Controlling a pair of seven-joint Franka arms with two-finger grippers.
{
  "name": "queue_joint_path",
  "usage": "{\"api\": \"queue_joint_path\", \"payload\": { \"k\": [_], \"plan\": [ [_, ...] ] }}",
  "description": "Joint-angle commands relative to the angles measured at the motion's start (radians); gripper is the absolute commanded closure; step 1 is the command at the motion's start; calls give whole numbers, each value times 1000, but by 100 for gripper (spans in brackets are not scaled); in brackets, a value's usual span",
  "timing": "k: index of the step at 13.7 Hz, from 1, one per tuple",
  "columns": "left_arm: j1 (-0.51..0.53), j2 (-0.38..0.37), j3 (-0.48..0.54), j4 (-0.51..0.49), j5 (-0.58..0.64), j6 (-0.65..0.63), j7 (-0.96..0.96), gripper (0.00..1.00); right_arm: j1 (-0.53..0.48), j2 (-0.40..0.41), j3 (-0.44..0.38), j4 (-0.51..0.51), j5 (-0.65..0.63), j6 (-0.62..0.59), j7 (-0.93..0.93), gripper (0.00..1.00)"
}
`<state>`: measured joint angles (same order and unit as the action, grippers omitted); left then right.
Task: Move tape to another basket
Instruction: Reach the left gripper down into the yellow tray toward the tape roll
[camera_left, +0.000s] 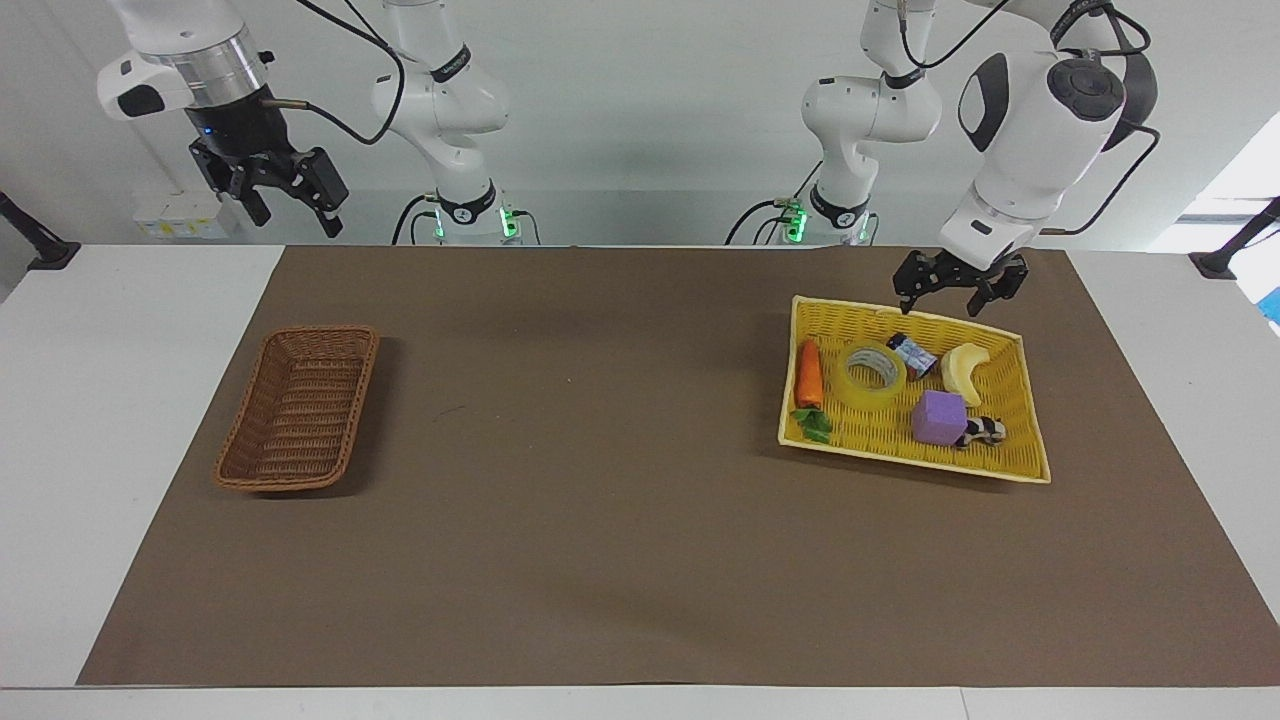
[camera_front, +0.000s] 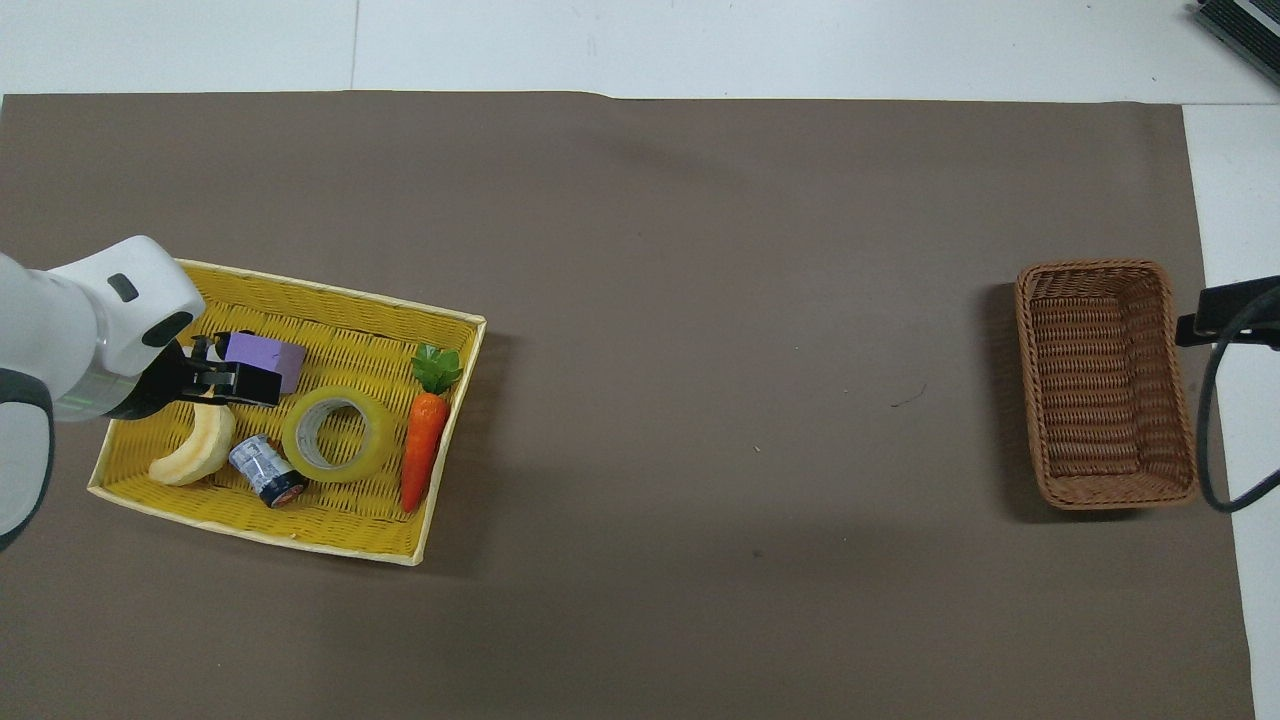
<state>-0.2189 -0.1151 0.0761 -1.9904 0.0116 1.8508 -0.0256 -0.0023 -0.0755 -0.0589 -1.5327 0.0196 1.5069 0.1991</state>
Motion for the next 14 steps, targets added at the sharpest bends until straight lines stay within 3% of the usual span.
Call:
{"api": "queue_joint_path", "payload": {
  "k": [1,5,9,14],
  "plan": [
    [-31,-14,11,-106,-2,128,-14,0,-5,5,2,11,8,-5,-21,0],
    [-42,15,10,-149,-2,156,7,0,-5,5,2,9,8,-5,-21,0],
    [-39,103,11,-182,-2,238,24,0,-5,5,2,9,8,-4,-21,0],
    [-27,92,13,-289,-2,296,26,0,-5,5,2,9,8,-5,-21,0]
  ]
}}
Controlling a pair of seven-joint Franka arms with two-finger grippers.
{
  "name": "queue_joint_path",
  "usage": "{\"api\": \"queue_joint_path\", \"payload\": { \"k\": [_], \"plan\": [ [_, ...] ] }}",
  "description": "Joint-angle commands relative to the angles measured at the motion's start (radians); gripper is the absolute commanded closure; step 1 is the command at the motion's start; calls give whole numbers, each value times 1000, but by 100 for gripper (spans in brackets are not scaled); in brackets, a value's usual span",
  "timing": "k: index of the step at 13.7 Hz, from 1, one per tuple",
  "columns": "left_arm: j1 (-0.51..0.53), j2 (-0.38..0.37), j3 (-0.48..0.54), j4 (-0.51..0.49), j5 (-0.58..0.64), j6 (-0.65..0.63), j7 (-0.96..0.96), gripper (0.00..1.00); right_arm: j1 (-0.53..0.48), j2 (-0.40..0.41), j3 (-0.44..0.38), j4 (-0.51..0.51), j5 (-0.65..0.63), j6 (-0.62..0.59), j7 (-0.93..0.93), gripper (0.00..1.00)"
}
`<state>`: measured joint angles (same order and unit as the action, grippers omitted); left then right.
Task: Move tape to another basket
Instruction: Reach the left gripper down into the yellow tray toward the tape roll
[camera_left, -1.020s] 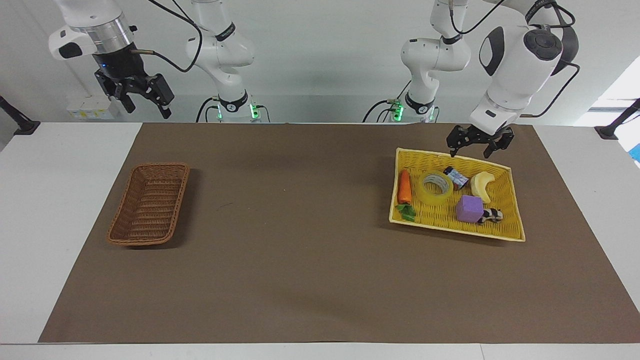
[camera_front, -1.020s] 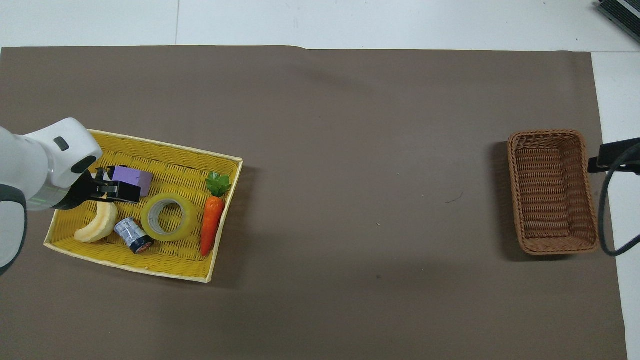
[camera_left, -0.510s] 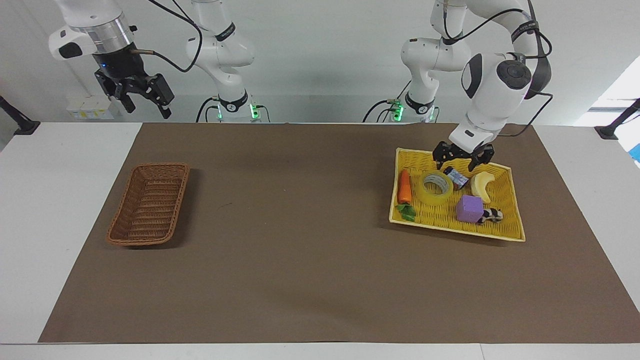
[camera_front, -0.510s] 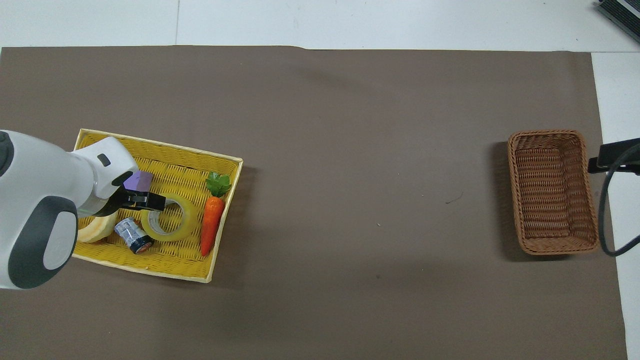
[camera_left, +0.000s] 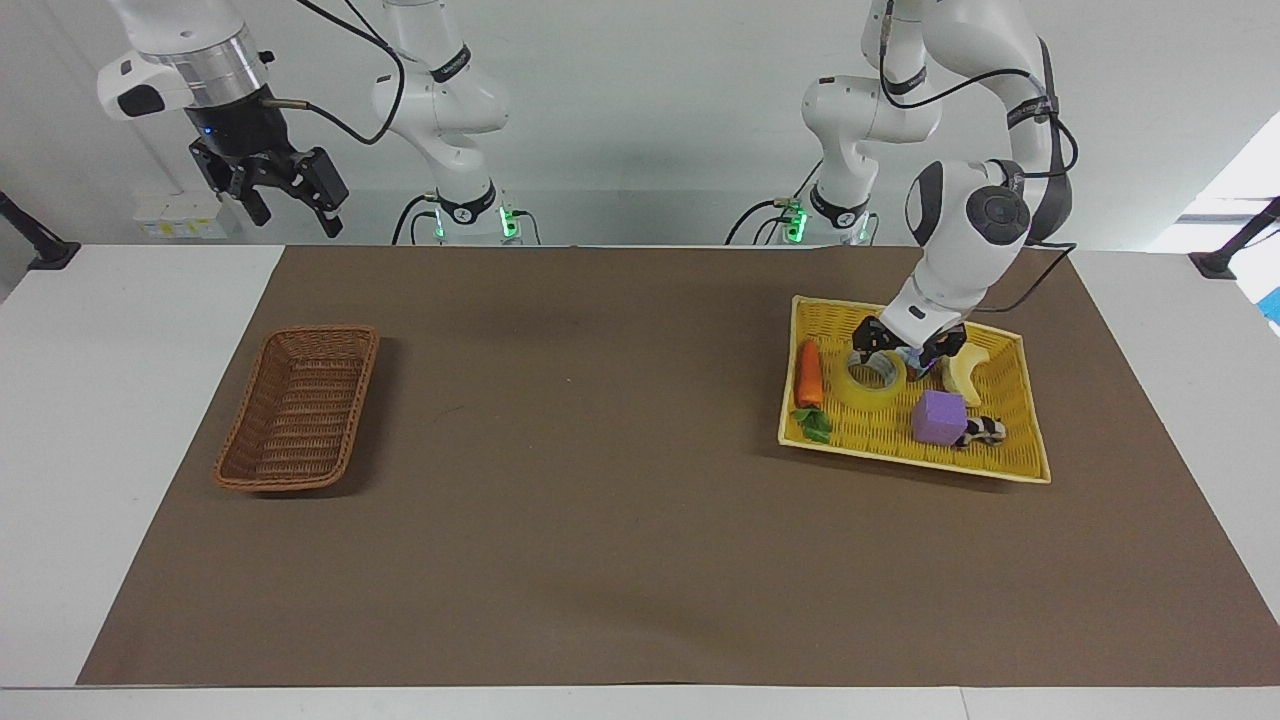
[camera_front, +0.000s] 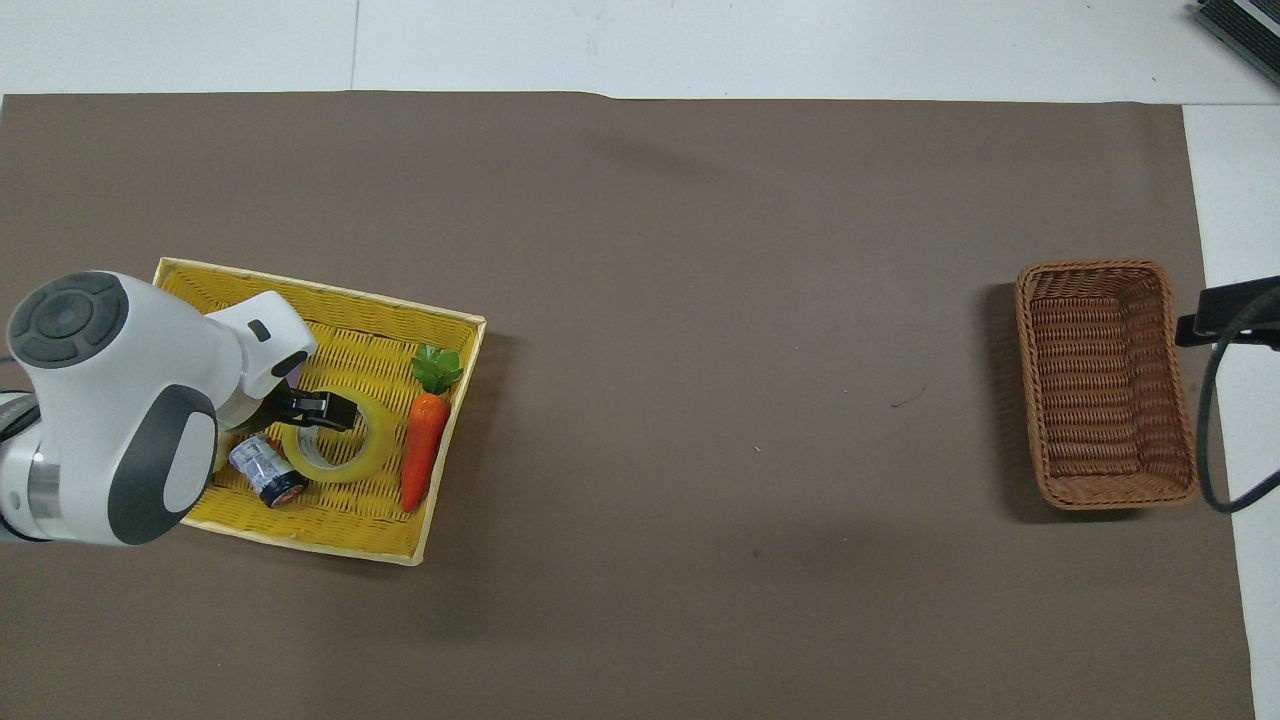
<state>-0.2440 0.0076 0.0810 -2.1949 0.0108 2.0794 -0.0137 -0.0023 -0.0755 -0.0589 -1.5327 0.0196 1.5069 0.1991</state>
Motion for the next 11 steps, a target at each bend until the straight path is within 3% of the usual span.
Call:
{"api": "queue_joint_path", "payload": {
  "k": [1,4,6,10,11],
  "plan": [
    [0,-32,8,-110,-3,102,12,0,-5,5,2,9,8,-5,-21,0],
    [0,-31,8,-152,-3,137,9,2,-5,5,2,9,8,-5,-21,0],
    [8,-34,8,-163,-2,142,9,14,-5,5,2,9,8,-4,-21,0],
    [9,-34,8,-163,-3,142,6,21,-5,5,2,9,8,-4,-21,0],
    [9,-35,8,-164,-3,142,6,31,-5,5,2,9,8,-4,-21,0]
  ]
}}
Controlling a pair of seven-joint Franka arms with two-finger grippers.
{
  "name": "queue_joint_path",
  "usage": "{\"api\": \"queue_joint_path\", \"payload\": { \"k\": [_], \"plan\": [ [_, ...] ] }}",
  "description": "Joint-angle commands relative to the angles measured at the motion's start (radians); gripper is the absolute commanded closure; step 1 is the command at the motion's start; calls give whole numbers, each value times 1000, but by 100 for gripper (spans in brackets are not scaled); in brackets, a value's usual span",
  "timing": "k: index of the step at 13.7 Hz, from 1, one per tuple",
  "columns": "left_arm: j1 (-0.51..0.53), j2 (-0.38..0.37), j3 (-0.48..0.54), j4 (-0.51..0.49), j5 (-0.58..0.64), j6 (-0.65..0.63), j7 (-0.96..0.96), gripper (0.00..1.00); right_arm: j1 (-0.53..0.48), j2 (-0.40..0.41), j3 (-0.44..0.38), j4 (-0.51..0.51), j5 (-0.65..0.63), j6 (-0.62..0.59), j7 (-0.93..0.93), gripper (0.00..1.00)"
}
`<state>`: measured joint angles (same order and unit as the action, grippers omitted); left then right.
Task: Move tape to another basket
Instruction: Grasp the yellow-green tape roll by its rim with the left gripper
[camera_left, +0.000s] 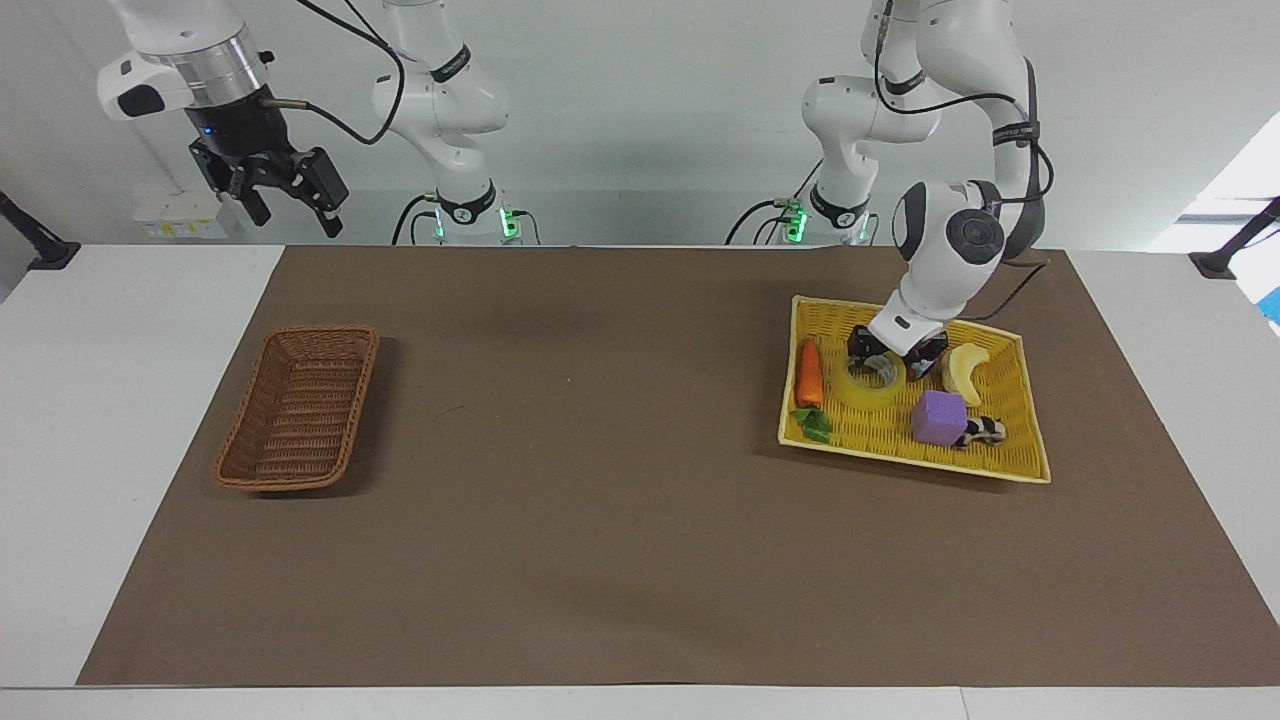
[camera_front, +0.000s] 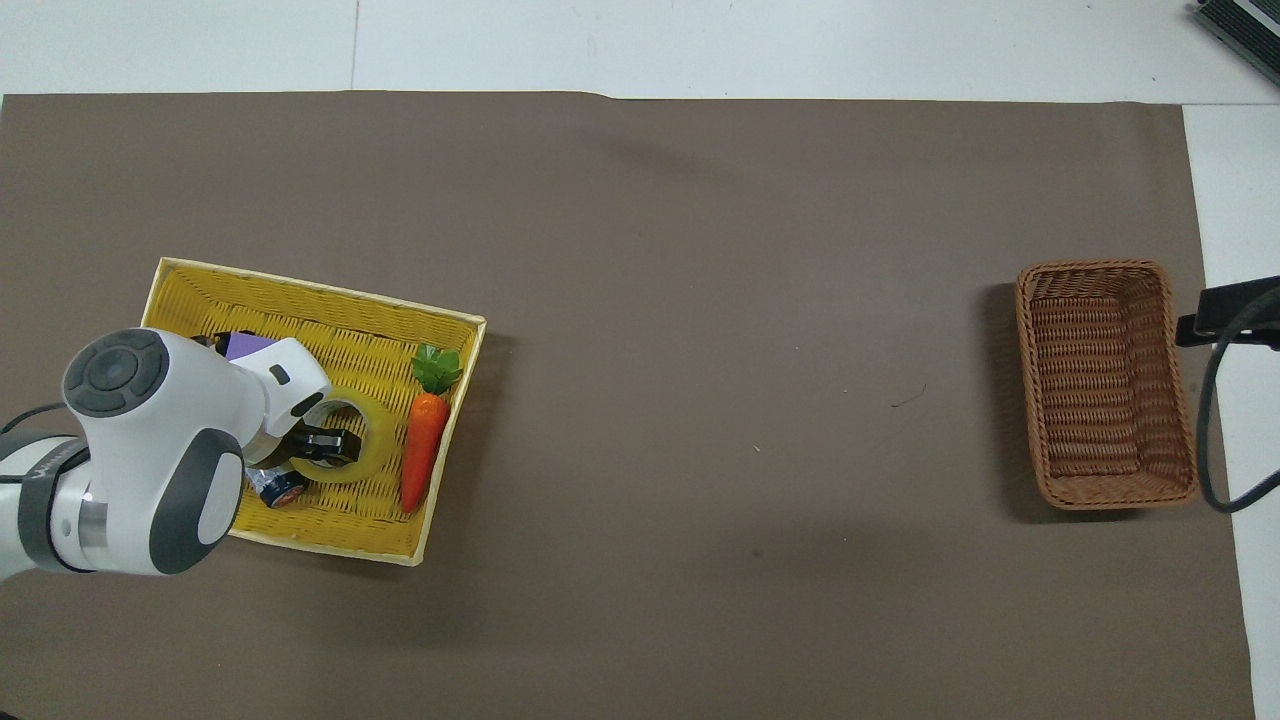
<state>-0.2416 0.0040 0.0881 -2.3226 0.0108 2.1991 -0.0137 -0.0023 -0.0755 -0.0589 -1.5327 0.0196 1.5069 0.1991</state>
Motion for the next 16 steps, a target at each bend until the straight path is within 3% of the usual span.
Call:
{"api": "queue_joint_path", "payload": {
  "k": [1,2,3,4,11,16],
  "plan": [
    [7,-32,1,-41,-3,22,5,49,-5,5,2,9,8,-5,-21,0],
    [7,-32,2,-41,-3,22,1,67,-5,5,2,9,8,-4,-21,0],
    [7,-32,2,-41,-3,22,9,94,-5,5,2,9,8,-5,-21,0],
    [7,-32,2,-40,-3,18,12,100,-5,5,2,9,8,-5,-21,0],
    [10,-25,4,55,-12,-113,0,100,-5,5,2,9,8,-4,-21,0],
    [13,-19,13,227,-58,-290,-5,100,-5,5,2,9,8,-5,-21,0]
  ]
}}
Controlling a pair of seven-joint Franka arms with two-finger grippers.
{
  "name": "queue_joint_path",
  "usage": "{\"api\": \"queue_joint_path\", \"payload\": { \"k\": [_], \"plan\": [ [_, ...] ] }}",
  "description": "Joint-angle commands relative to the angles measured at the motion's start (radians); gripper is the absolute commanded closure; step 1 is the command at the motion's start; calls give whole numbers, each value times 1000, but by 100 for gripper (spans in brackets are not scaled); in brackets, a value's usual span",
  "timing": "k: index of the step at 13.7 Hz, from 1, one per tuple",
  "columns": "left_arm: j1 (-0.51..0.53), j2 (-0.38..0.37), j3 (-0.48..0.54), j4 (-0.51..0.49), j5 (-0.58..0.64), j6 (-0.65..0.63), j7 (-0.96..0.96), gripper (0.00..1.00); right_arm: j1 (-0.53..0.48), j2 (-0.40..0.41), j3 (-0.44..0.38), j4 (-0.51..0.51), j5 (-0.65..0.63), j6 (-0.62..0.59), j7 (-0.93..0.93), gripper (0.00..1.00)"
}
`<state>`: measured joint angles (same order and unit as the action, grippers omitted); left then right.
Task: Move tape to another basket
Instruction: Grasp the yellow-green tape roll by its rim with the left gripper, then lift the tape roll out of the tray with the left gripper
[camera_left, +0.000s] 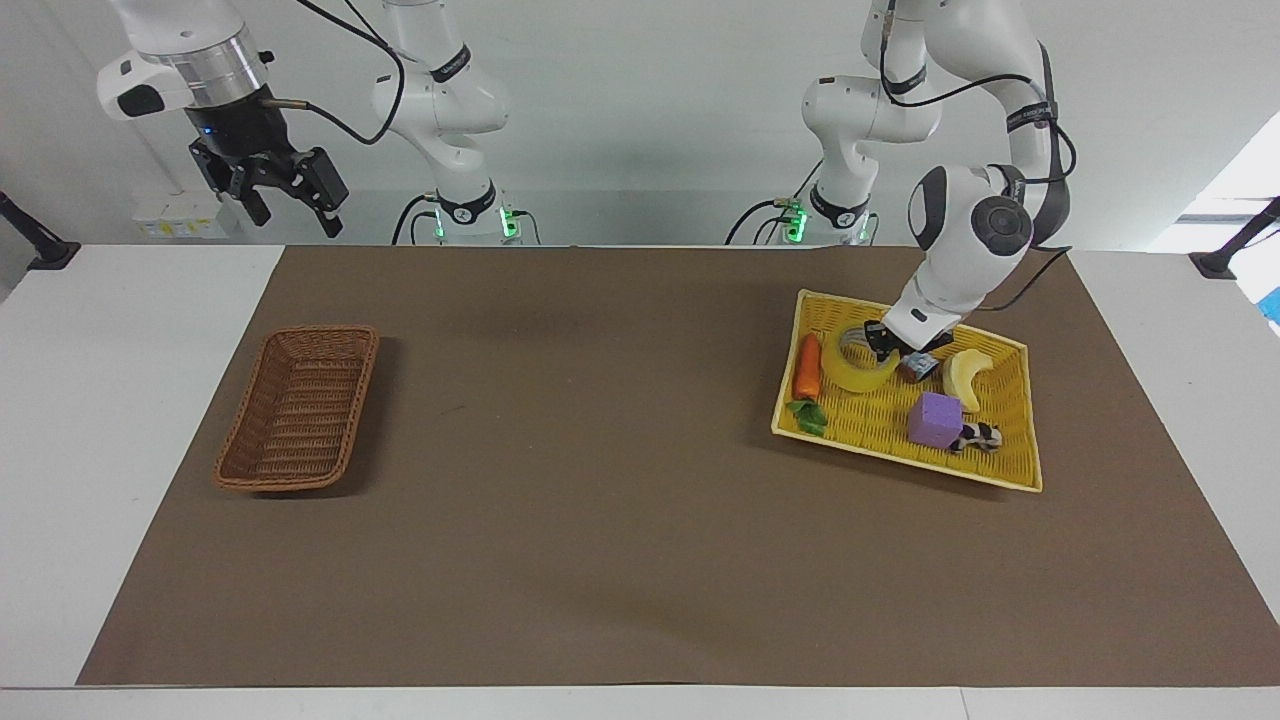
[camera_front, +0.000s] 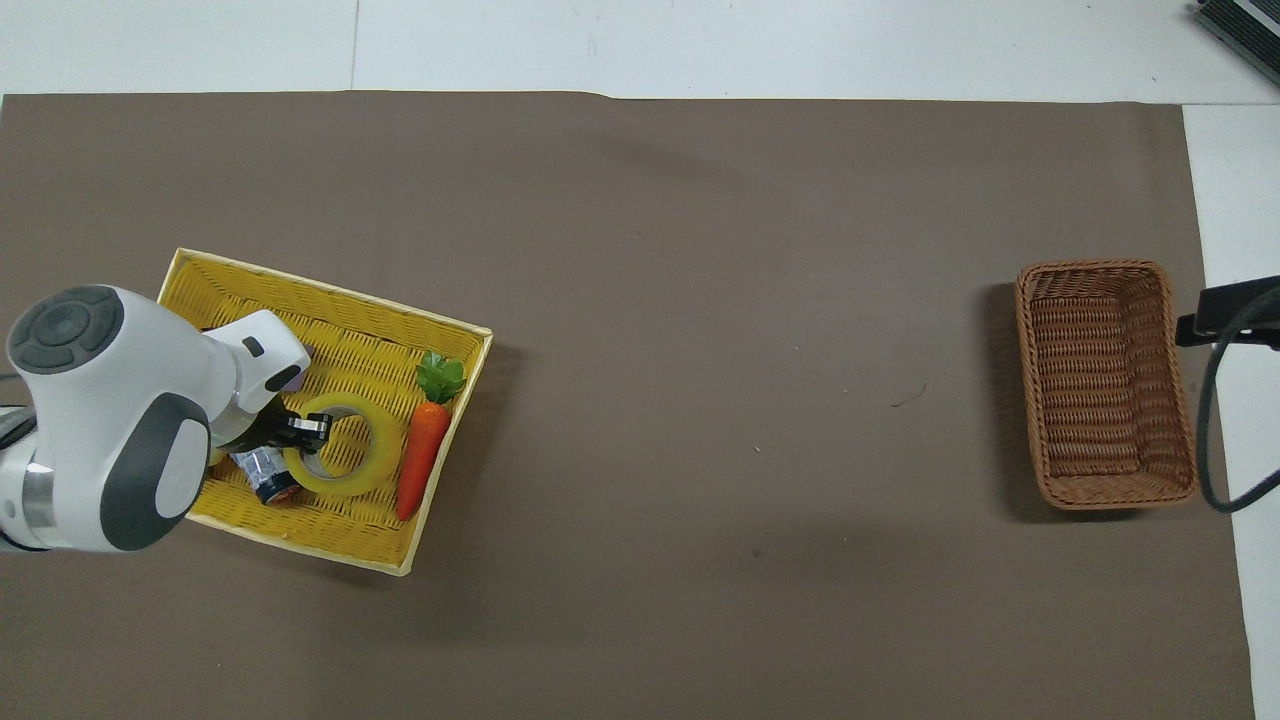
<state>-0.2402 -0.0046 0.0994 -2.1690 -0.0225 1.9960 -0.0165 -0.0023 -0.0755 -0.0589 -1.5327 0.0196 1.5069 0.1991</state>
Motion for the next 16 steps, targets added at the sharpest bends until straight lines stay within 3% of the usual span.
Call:
{"api": "queue_joint_path", "payload": {
  "k": [1,5,10,13,16],
  "plan": [
    [31,-11,2,113,-43,-130,-3,100,-5,5,2,9,8,-5,-21,0],
    [47,-6,2,308,-79,-317,-34,100,-5,5,2,9,8,-5,-21,0],
    [39,-5,0,487,-63,-445,-186,100,-5,5,2,9,8,-5,-21,0],
    [1,-6,-39,515,-19,-433,-324,100,-5,5,2,11,8,-10,-17,0],
    [-101,-17,-53,483,-39,-324,-518,100,-8,-4,1,2,8,-65,-18,0]
  ]
}}
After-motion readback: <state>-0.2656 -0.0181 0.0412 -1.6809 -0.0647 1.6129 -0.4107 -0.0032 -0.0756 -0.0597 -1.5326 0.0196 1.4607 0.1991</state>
